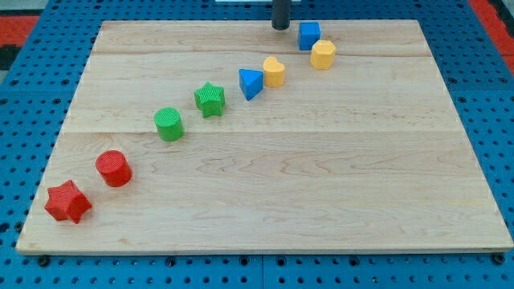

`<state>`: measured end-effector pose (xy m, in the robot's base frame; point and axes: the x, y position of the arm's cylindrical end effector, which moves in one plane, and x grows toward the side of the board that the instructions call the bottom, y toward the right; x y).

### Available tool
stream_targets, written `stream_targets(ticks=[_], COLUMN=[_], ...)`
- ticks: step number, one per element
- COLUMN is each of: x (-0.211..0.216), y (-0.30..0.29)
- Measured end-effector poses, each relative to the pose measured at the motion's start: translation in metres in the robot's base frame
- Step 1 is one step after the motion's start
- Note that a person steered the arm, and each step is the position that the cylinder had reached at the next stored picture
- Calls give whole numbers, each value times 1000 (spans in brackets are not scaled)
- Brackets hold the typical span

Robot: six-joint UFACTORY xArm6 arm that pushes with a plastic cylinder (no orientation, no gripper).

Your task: Push the blue cube to the center of the board

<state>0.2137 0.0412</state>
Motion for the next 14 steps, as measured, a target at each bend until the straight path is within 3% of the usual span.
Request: stream_targets(ticks=[2,3,4,5,6,9,11,13,14], x=[7,26,-19,14,54,67,199,151,170], y=[149,154,131,99,106,142,77,116,139])
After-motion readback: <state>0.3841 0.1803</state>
